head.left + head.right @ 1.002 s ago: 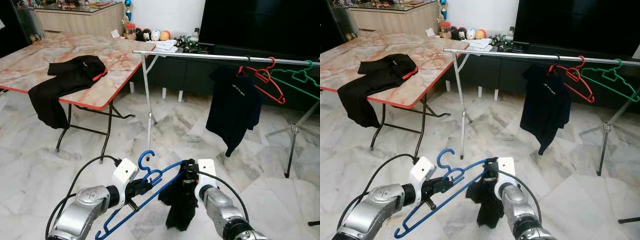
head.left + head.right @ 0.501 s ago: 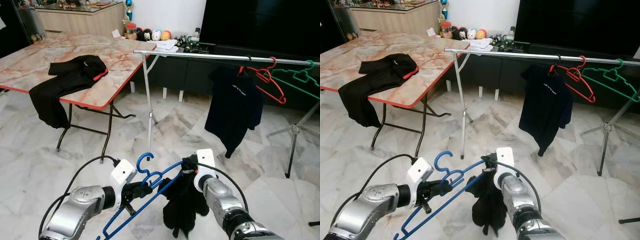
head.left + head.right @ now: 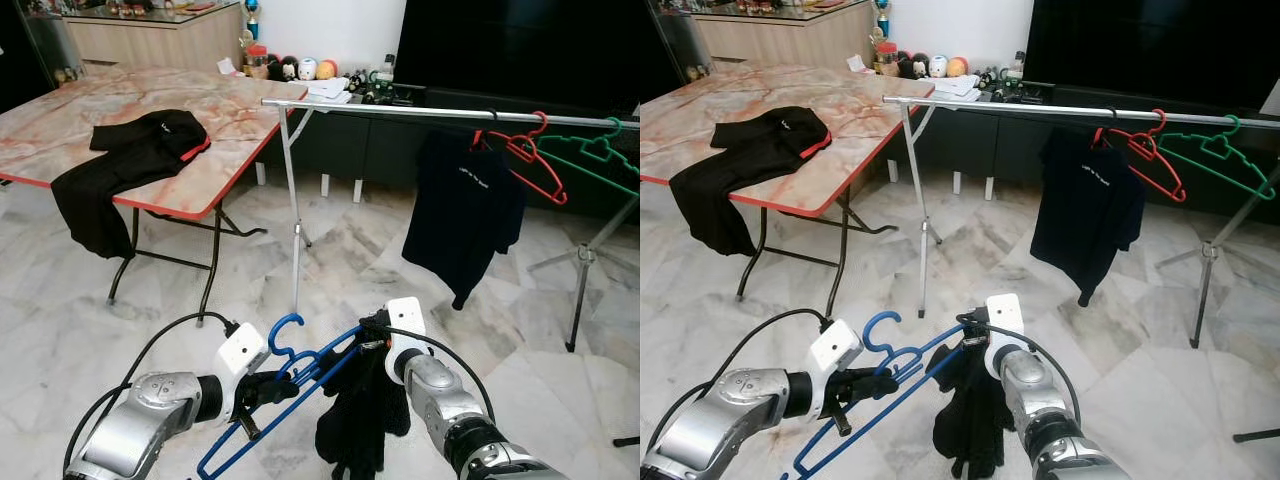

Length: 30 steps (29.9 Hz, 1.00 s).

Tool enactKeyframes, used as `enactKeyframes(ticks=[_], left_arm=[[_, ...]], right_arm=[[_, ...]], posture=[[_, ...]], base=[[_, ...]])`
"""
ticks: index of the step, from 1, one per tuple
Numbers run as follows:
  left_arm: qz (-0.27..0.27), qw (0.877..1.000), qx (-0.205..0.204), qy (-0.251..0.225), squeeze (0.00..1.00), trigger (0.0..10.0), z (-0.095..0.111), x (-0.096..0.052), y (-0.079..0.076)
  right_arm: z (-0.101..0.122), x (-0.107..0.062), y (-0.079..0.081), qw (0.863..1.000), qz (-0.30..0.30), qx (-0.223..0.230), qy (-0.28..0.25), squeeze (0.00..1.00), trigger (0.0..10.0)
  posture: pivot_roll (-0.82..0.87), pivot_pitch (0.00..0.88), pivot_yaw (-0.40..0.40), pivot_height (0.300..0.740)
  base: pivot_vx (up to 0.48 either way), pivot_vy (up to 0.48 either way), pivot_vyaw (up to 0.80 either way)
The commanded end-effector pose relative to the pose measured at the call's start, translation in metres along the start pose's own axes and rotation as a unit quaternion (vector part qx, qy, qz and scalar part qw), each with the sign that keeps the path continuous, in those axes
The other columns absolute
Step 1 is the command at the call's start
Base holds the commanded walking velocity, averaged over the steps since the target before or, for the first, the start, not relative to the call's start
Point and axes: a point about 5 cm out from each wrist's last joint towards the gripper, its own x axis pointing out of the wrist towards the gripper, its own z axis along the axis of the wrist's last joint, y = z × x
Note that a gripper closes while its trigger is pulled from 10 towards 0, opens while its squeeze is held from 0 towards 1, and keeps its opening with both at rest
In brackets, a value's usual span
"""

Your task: Hang hanger

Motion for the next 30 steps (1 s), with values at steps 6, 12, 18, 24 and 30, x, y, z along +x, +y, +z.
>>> enactKeyframes(ticks=[6, 12, 18, 24, 30], left_arm=[[0.009, 0.998, 0.024, 0.063, 0.00, 10.0, -0.019, 0.003, 0.001], [0.045, 0.995, 0.033, 0.077, 0.00, 10.0, -0.024, 0.006, 0.009], [0.044, 0.995, 0.039, 0.086, 0.00, 10.0, -0.027, 0.005, 0.009], [0.056, 0.997, 0.032, 0.043, 0.00, 10.0, -0.014, 0.011, 0.011], [0.092, 0.995, 0.038, 0.024, 0.00, 10.0, -0.007, 0.012, 0.019]], right_arm=[[0.021, 0.001, -0.010, 1.000, -0.005, -0.014, -0.026, 0.00, 10.0], [0.017, 0.001, -0.006, 1.000, 0.010, -0.025, -0.011, 0.00, 10.0], [0.014, 0.000, -0.011, 0.999, 0.004, -0.037, 0.002, 0.00, 10.0], [0.016, 0.002, -0.002, 0.999, 0.026, -0.025, -0.002, 0.00, 10.0], [0.012, 0.002, 0.003, 0.999, 0.033, -0.023, 0.002, 0.00, 10.0]], posture=[[0.13, 0.048, -0.004, 0.740], [0.12, 0.047, -0.005, 0.740], [0.12, 0.046, -0.006, 0.740], [0.12, 0.046, -0.009, 0.740], [0.13, 0.048, -0.011, 0.740]], base=[[0.000, 0.000, 0.00], [0.000, 0.000, 0.00], [0.000, 0.000, 0.00], [0.000, 0.000, 0.00], [0.000, 0.000, 0.00]])
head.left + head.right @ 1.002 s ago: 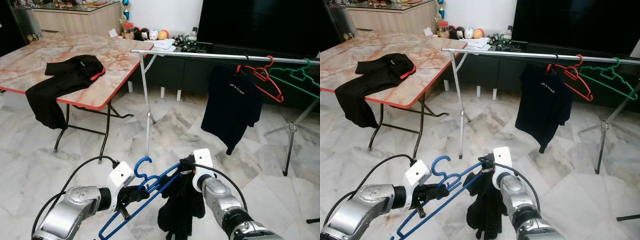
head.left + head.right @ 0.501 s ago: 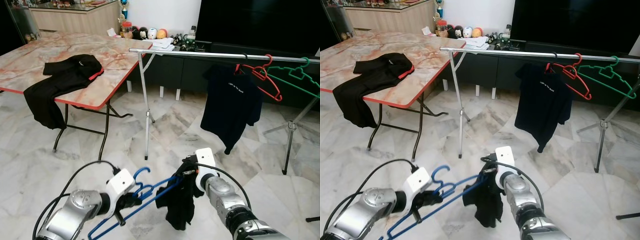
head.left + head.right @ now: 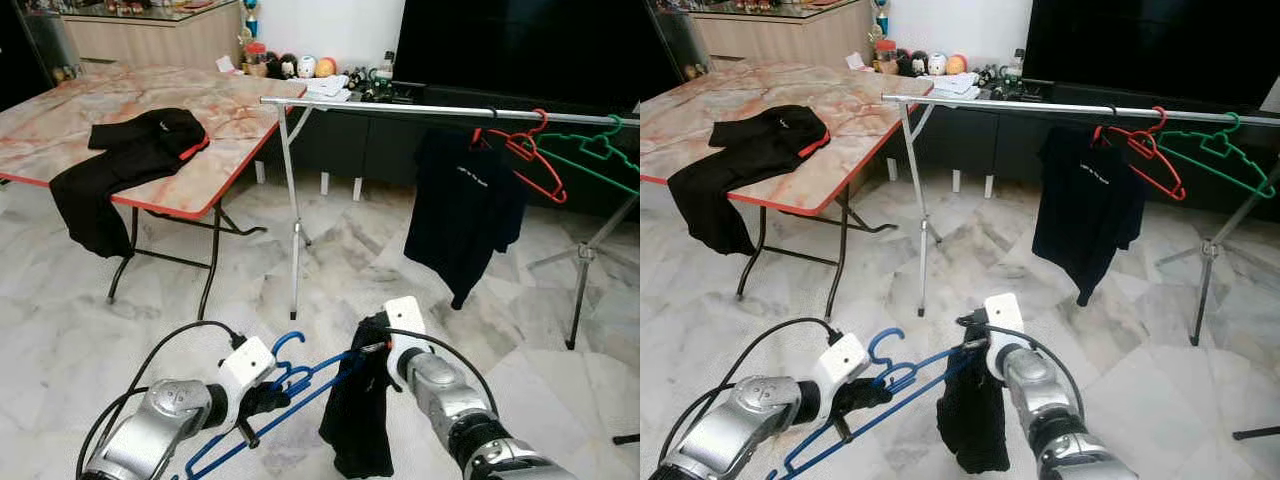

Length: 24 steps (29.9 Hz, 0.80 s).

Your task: Hang hanger

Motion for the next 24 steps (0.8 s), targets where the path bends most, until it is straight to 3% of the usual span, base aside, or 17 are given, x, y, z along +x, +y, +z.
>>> enactKeyframes(ticks=[1, 9, 13, 16, 24], left_arm=[[0.034, 0.999, 0.001, -0.012, 0.00, 10.0, 0.004, -0.002, 0.011], [0.027, 0.999, -0.007, -0.030, 0.00, 10.0, 0.010, 0.002, 0.007], [0.025, 0.999, -0.005, -0.031, 0.00, 10.0, 0.010, 0.003, 0.007], [0.026, 0.999, -0.005, -0.031, 0.00, 10.0, 0.009, 0.003, 0.007], [0.032, 0.999, -0.004, -0.036, 0.00, 10.0, 0.011, 0.005, 0.009]], right_arm=[[0.012, 0.001, 0.003, 1.000, 0.005, 0.002, -0.019, 0.00, 10.0], [0.018, 0.003, 0.013, 0.999, 0.043, 0.006, -0.032, 0.00, 10.0], [0.032, 0.003, 0.018, 0.994, 0.093, -0.033, -0.053, 0.00, 10.0], [0.033, 0.002, 0.017, 0.993, 0.099, -0.035, -0.052, 0.00, 10.0], [0.051, -0.004, 0.028, 0.975, 0.204, -0.053, -0.068, 0.00, 10.0]], posture=[[0.13, 0.048, -0.011, 0.740], [0.12, 0.049, -0.008, 0.740], [0.12, 0.048, -0.008, 0.740], [0.12, 0.047, -0.009, 0.740], [0.11, 0.051, -0.004, 0.740]], base=[[0.000, 0.000, 0.00], [0.000, 0.000, 0.00], [0.000, 0.000, 0.00], [0.000, 0.000, 0.00], [0.000, 0.000, 0.00]])
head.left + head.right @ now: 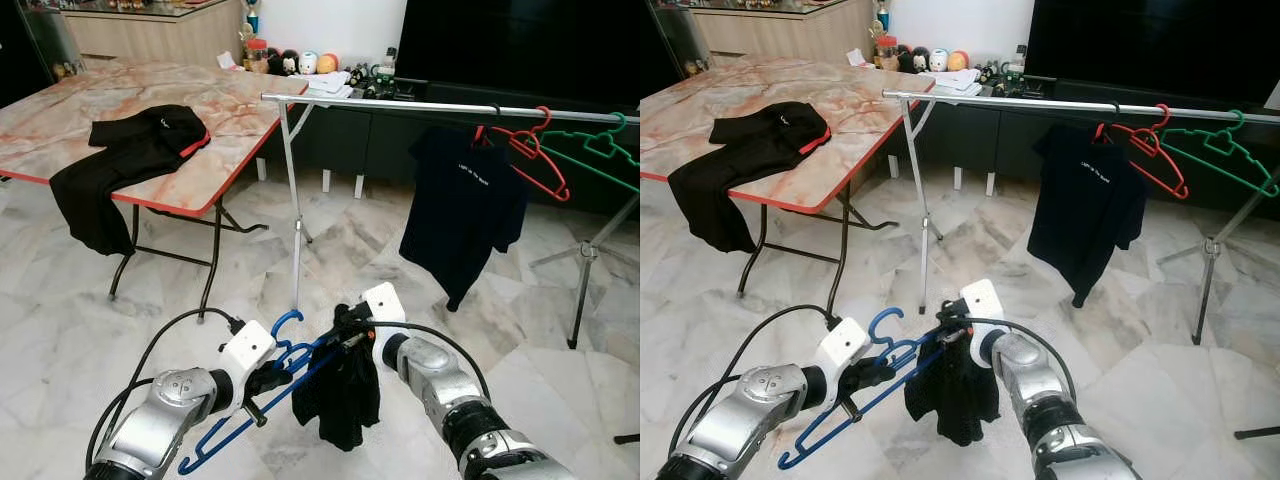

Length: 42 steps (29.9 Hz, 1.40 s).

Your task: Hang hanger

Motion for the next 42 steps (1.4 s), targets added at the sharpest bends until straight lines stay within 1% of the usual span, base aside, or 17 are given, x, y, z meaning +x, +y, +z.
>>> enactKeyframes(ticks=[1, 4, 7, 9, 12, 16, 21, 22, 23, 26, 28, 30, 31, 33, 35, 37, 42], left_arm=[[0.005, 1.000, 0.011, -0.017, 0.00, 10.0, 0.008, 0.000, 0.003], [0.003, 1.000, 0.012, -0.017, 0.00, 10.0, 0.008, 0.001, 0.003], [0.004, 1.000, 0.012, -0.017, 0.00, 10.0, 0.008, 0.002, 0.003], [0.004, 1.000, 0.012, -0.017, 0.00, 10.0, 0.008, 0.002, 0.003], [0.000, 1.000, 0.013, -0.018, 0.00, 10.0, 0.008, 0.001, 0.002], [0.001, 1.000, 0.013, -0.018, 0.00, 10.0, 0.007, -0.001, 0.004], [-0.012, 1.000, 0.010, -0.019, 0.00, 10.0, 0.008, -0.002, 0.002], [-0.012, 1.000, 0.010, -0.019, 0.00, 10.0, 0.008, -0.002, 0.002], [-0.020, 1.000, 0.009, -0.019, 0.00, 10.0, 0.008, -0.001, 0.000], [-0.025, 0.999, 0.009, -0.020, 0.00, 10.0, 0.008, 0.000, -0.002], [-0.025, 0.999, 0.007, -0.022, 0.00, 10.0, 0.009, 0.001, -0.004], [-0.026, 0.999, 0.006, -0.024, 0.00, 10.0, 0.009, 0.002, -0.004], [-0.026, 0.999, 0.006, -0.025, 0.00, 10.0, 0.009, 0.002, -0.004], [-0.029, 0.999, 0.005, -0.025, 0.00, 10.0, 0.010, 0.002, -0.005], [-0.030, 0.999, 0.006, -0.025, 0.00, 10.0, 0.010, 0.002, -0.005], [-0.030, 0.999, 0.006, -0.025, 0.00, 10.0, 0.010, 0.001, -0.004], [-0.027, 0.999, 0.005, -0.027, 0.00, 10.0, 0.010, 0.000, -0.004]], right_arm=[[0.014, 0.000, 0.006, 0.999, 0.039, -0.025, -0.019, 0.00, 10.0], [0.012, -0.006, -0.001, 0.995, 0.038, -0.091, -0.001, 0.00, 10.0], [0.008, -0.009, -0.007, 0.993, 0.021, -0.119, 0.014, 0.00, 10.0], [0.002, -0.013, -0.016, 0.987, -0.017, -0.153, 0.043, 0.00, 10.0], [-0.015, -0.023, -0.036, 0.968, -0.083, -0.208, 0.111, 0.00, 10.0], [-0.007, -0.023, -0.035, 0.972, -0.080, -0.209, 0.078, 0.00, 10.0], [0.011, -0.017, -0.017, 0.979, 0.006, -0.203, 0.014, 0.00, 10.0], [0.011, -0.017, -0.017, 0.979, 0.006, -0.203, 0.014, 0.00, 10.0], [0.019, -0.017, -0.012, 0.979, 0.037, -0.201, -0.007, 0.00, 10.0], [0.030, -0.019, -0.006, 0.976, 0.085, -0.195, -0.036, 0.00, 10.0], [0.033, -0.027, 0.006, 0.964, 0.172, -0.196, -0.051, 0.00, 10.0], [0.026, -0.031, 0.005, 0.960, 0.183, -0.210, -0.035, 0.00, 10.0], [0.024, -0.030, 0.001, 0.962, 0.168, -0.214, -0.028, 0.00, 10.0], [0.009, -0.029, -0.023, 0.968, 0.057, -0.242, 0.029, 0.00, 10.0], [-0.002, -0.033, -0.038, 0.958, -0.011, -0.277, 0.081, 0.00, 10.0], [-0.007, -0.036, -0.044, 0.951, -0.034, -0.288, 0.103, 0.00, 10.0], [-0.006, -0.038, -0.042, 0.954, -0.031, -0.283, 0.092, 0.00, 10.0]], posture=[[0.11, 0.052, -0.004, 0.740], [0.11, 0.052, -0.003, 0.740], [0.11, 0.052, -0.004, 0.740], [0.11, 0.053, -0.006, 0.740], [0.11, 0.053, -0.006, 0.740], [0.11, 0.054, -0.006, 0.740], [0.12, 0.053, -0.004, 0.740], [0.12, 0.053, -0.004, 0.740], [0.11, 0.052, -0.004, 0.740], [0.11, 0.051, -0.005, 0.740], [0.11, 0.052, -0.004, 0.740], [0.11, 0.053, -0.004, 0.740], [0.11, 0.053, -0.004, 0.740], [0.11, 0.053, -0.004, 0.740], [0.11, 0.053, -0.004, 0.740], [0.11, 0.053, -0.005, 0.740], [0.12, 0.054, -0.005, 0.740]], base=[[0.000, 0.000, 0.00], [0.000, 0.000, 0.00], [0.000, 0.000, 0.00], [0.000, 0.000, 0.00], [0.000, 0.000, 0.00], [0.000, 0.000, 0.00], [0.000, 0.000, 0.00], [0.000, 0.000, 0.00], [0.000, 0.000, 0.00], [0.000, 0.000, 0.00], [0.000, 0.000, 0.00], [0.000, 0.000, 0.00], [0.000, 0.000, 0.00], [0.000, 0.000, 0.00], [0.000, 0.000, 0.00], [0.000, 0.000, 0.00], [0.000, 0.000, 0.00]])
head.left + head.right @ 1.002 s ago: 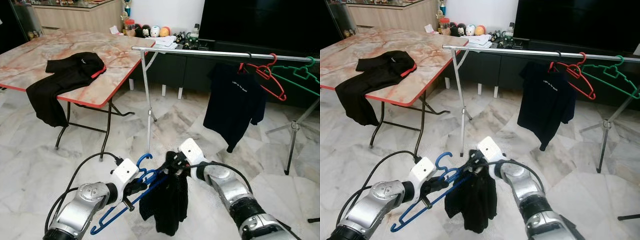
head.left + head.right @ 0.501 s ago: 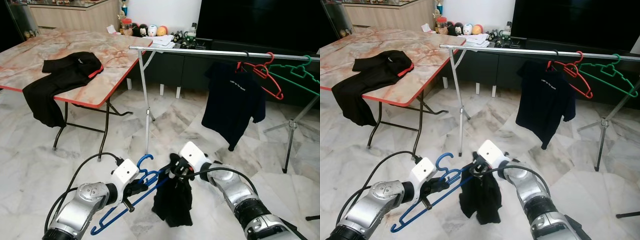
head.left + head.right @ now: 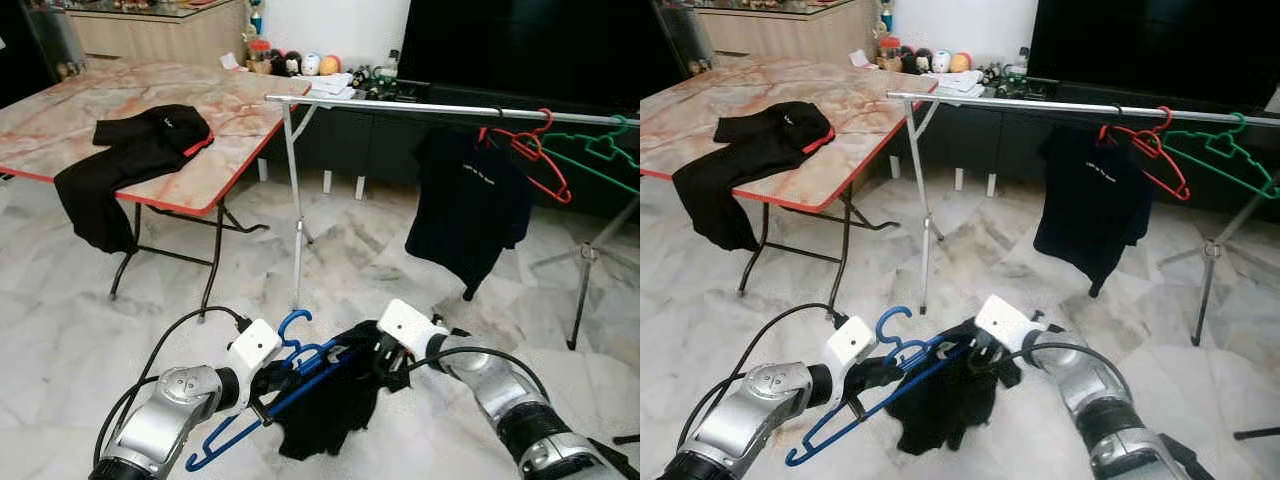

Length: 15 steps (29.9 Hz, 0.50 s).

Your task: Hang hanger

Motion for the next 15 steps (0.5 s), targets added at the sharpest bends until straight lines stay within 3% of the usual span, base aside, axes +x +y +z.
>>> enactKeyframes(ticks=[1, 7, 10, 12, 15], left_arm=[[0.002, 1.000, 0.004, -0.009, 0.00, 10.0, 0.004, -0.004, 0.001], [-0.022, 1.000, -0.003, -0.010, 0.00, 10.0, 0.004, -0.005, -0.003], [-0.057, 0.998, -0.012, -0.013, 0.00, 10.0, 0.004, -0.006, -0.011], [-0.098, 0.995, -0.020, -0.010, 0.00, 10.0, 0.003, -0.009, -0.020], [-0.119, 0.992, -0.028, -0.001, 0.00, 10.0, 0.001, -0.011, -0.024]], right_arm=[[0.010, 0.001, 0.000, 1.000, -0.002, -0.006, -0.024, 0.00, 10.0], [0.018, 0.005, -0.004, 0.999, -0.016, -0.032, -0.036, 0.00, 10.0], [0.022, 0.004, 0.003, 0.998, 0.030, -0.025, -0.058, 0.00, 10.0], [0.035, 0.002, 0.012, 0.989, 0.098, -0.013, -0.110, 0.00, 10.0], [0.040, 0.000, 0.013, 0.985, 0.116, -0.032, -0.121, 0.00, 10.0]], posture=[[0.12, 0.055, -0.005, 0.740], [0.12, 0.054, -0.007, 0.740], [0.12, 0.051, -0.008, 0.740], [0.12, 0.052, -0.008, 0.740], [0.12, 0.052, -0.008, 0.740]], base=[[0.000, 0.000, 0.00], [0.000, 0.000, 0.00], [0.000, 0.000, 0.00], [0.000, 0.000, 0.00], [0.000, 0.000, 0.00]])
